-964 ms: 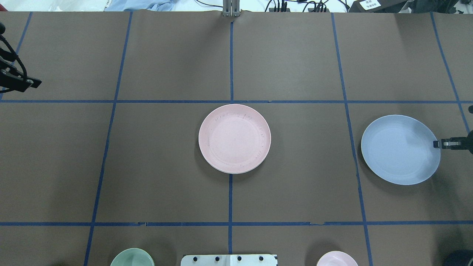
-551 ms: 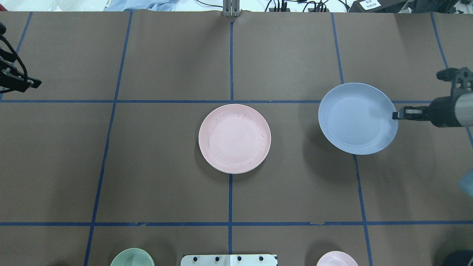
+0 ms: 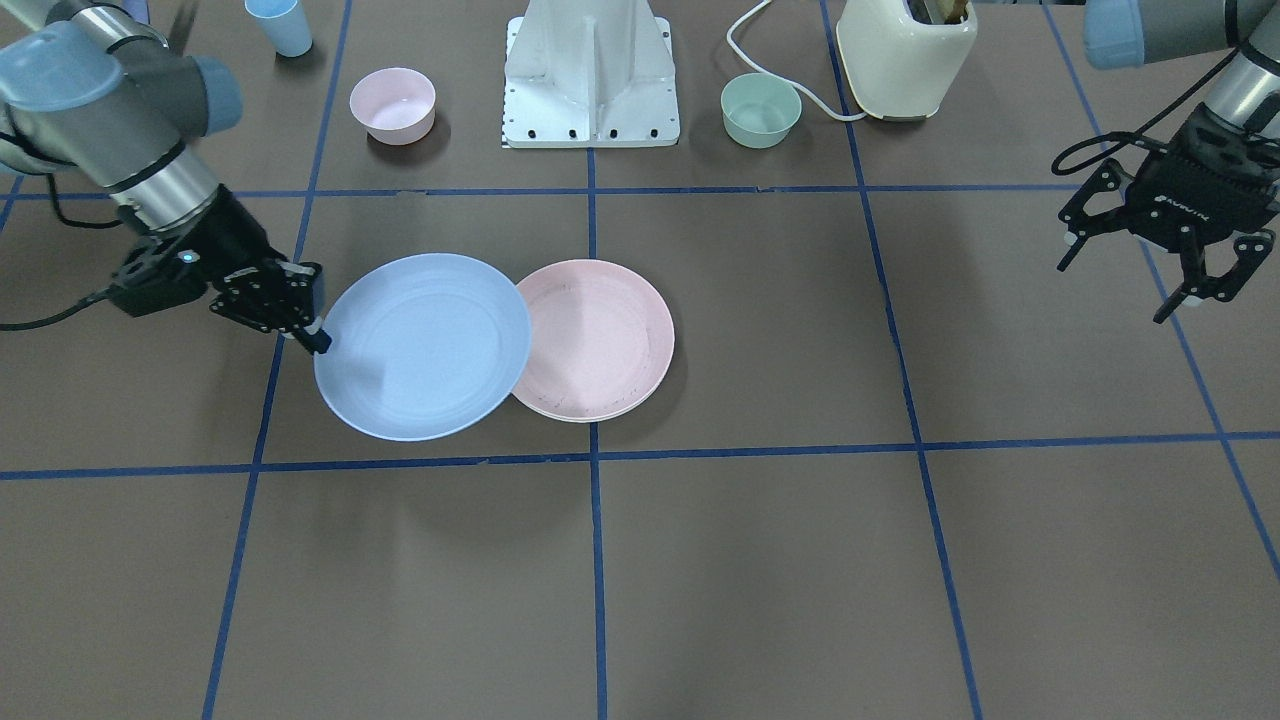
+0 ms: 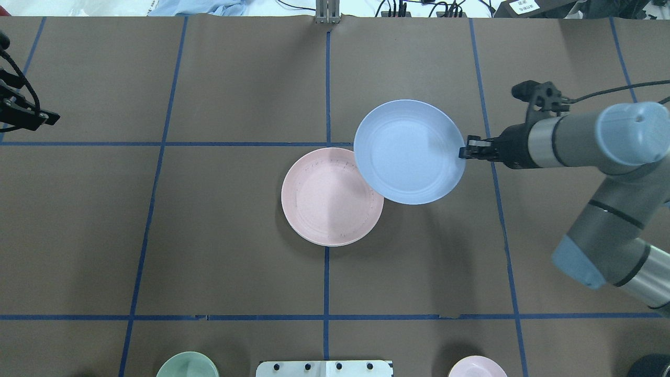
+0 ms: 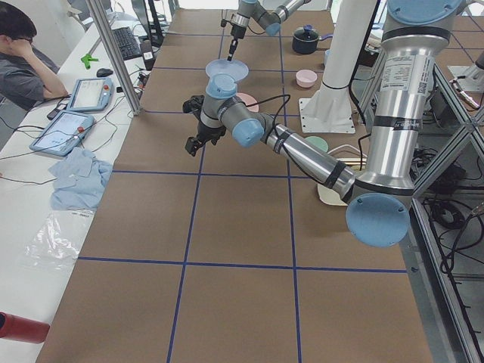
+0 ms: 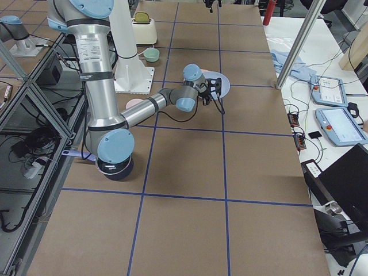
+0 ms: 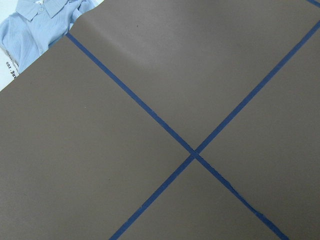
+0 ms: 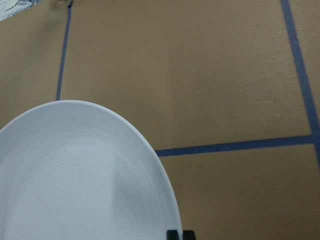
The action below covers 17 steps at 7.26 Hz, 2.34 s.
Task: Stack three plates with pink and blue
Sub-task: 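Slide the light blue plate with the right gripper onto the pink plate, then release the light blue plate and withdraw the right gripper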
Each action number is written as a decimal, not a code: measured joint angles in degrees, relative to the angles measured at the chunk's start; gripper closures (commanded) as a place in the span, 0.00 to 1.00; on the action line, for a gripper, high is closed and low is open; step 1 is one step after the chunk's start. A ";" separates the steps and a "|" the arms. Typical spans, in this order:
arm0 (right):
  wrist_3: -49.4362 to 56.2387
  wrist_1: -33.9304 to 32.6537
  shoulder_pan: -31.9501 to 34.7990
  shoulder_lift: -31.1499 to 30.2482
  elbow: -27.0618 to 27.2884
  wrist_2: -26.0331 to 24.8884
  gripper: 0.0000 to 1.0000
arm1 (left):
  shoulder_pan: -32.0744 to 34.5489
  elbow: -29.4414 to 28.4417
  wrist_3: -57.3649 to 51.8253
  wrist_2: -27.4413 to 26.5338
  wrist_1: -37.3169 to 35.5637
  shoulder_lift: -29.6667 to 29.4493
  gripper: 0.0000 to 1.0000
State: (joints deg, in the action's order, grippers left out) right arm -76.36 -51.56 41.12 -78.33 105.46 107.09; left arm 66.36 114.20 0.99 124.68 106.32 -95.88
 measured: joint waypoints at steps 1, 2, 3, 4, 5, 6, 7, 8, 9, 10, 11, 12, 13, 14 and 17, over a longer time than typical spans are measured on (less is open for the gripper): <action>-2.87 -5.84 -3.87 3.47 0.99 -4.35 1.00 | 0.00 -0.05 0.04 0.02 0.01 0.01 0.00; -4.82 -10.27 -7.45 6.35 1.31 -8.50 1.00 | 0.00 -0.08 0.06 0.03 0.02 0.02 0.00; -5.84 -13.91 -10.06 8.72 1.22 -11.40 1.00 | 0.00 -0.10 0.06 0.03 0.02 0.02 0.00; -6.67 -17.19 -12.18 10.61 1.01 -13.48 1.00 | 0.00 -0.11 0.07 0.03 0.02 0.03 0.00; -7.36 -19.15 -13.93 11.58 0.81 -14.97 1.00 | 0.02 -0.11 0.07 0.03 0.02 0.03 0.00; -7.69 -19.97 -15.21 12.01 0.61 -16.14 0.92 | 0.03 -0.14 0.07 0.03 0.02 0.03 0.00; -7.81 -20.29 -15.91 12.41 0.31 -16.87 0.52 | 0.03 -0.17 0.07 0.03 0.02 0.03 0.00; -8.02 -20.41 -16.19 13.07 -0.39 -17.23 0.01 | 0.02 -0.22 0.07 0.05 0.02 0.03 0.00; -8.45 -20.43 -16.29 14.10 -1.74 -17.65 0.00 | 0.00 -0.29 0.07 0.09 0.02 0.02 0.00; -8.79 -20.44 -16.21 15.09 -3.11 -18.34 0.00 | 0.00 -0.33 0.07 0.11 0.02 0.00 0.00; -8.79 -20.77 -15.68 15.64 -3.63 -18.78 0.00 | 0.00 -0.45 0.07 0.14 0.02 -0.01 0.00; -8.51 -22.36 -14.07 15.89 -3.12 -17.97 0.00 | 0.00 -0.64 0.07 0.18 0.02 -0.01 0.00; -7.08 -25.96 -11.03 15.95 -1.28 -14.86 0.00 | 0.01 -0.75 0.07 0.20 0.02 0.00 0.00; -3.58 -31.14 -7.01 15.94 1.53 -10.21 0.00 | 0.03 -0.78 0.05 0.21 0.02 0.34 0.00; 17.11 -45.25 9.38 15.47 5.82 4.79 0.00 | 1.38 -2.90 -0.06 -0.39 -0.03 3.92 0.00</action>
State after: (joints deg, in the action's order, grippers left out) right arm -59.26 -96.81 50.50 -62.86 111.28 111.88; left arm 67.74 111.30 0.93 124.30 106.30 -91.96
